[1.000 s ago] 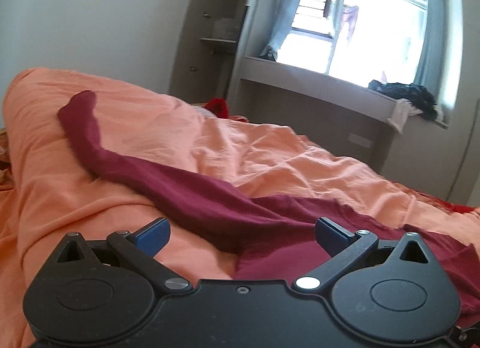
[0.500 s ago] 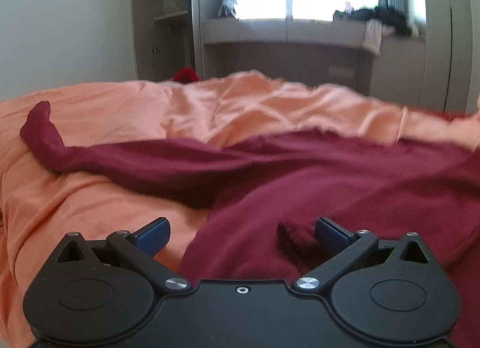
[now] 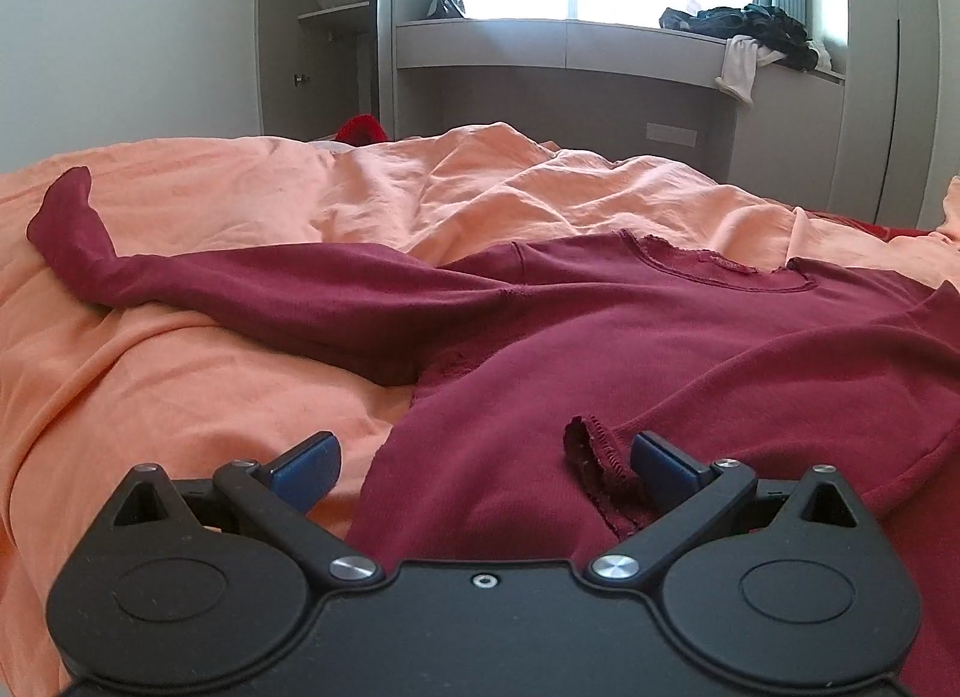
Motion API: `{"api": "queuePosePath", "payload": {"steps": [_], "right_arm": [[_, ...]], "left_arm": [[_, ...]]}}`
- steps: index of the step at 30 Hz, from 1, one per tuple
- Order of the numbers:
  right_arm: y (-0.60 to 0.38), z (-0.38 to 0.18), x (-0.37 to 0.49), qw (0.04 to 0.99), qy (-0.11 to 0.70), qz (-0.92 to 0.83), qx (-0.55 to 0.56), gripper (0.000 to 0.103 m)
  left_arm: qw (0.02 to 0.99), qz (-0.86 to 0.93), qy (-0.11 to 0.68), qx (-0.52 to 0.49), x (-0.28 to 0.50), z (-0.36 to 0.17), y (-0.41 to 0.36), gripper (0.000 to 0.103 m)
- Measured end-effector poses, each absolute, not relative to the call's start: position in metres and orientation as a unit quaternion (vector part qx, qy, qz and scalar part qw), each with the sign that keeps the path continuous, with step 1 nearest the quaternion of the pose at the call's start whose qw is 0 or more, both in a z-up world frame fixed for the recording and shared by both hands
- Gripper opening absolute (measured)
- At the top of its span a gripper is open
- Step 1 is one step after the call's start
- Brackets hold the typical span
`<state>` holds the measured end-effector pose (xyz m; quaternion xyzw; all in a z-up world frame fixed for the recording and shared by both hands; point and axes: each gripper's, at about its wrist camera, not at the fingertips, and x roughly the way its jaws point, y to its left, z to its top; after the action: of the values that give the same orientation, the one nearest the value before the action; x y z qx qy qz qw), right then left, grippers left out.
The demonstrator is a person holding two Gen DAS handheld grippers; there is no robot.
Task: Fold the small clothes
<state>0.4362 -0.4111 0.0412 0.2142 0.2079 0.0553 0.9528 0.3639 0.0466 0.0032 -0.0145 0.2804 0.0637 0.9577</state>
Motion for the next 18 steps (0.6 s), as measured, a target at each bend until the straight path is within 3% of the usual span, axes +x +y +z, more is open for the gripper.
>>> {"api": "queuePosePath", "payload": {"steps": [1, 2, 5, 13, 16, 18], "right_arm": [[-0.418, 0.035, 0.438, 0.947, 0.214, 0.062, 0.232, 0.035], [-0.42, 0.026, 0.442, 0.942, 0.216, 0.073, 0.246, 0.01], [-0.422, 0.026, 0.433, 0.95, 0.189, 0.073, 0.238, 0.006], [-0.418, 0.002, 0.43, 0.952, 0.184, 0.055, 0.239, 0.007], [-0.419, -0.008, 0.428, 0.949, 0.166, 0.055, 0.261, 0.023], [-0.424, -0.012, 0.424, 0.948, 0.152, 0.055, 0.274, 0.043]], "left_arm": [[0.958, 0.064, 0.28, -0.014, 0.364, 0.003, 0.046, 0.103], [0.958, 0.064, 0.28, -0.015, 0.364, 0.003, 0.046, 0.103], [0.96, 0.069, 0.271, -0.015, 0.36, 0.005, 0.045, 0.103], [0.965, 0.063, 0.253, 0.002, 0.352, 0.004, 0.038, 0.103], [0.967, 0.07, 0.24, -0.041, 0.345, 0.008, 0.051, 0.103], [0.968, 0.078, 0.228, -0.067, 0.338, 0.013, 0.061, 0.103]]}}
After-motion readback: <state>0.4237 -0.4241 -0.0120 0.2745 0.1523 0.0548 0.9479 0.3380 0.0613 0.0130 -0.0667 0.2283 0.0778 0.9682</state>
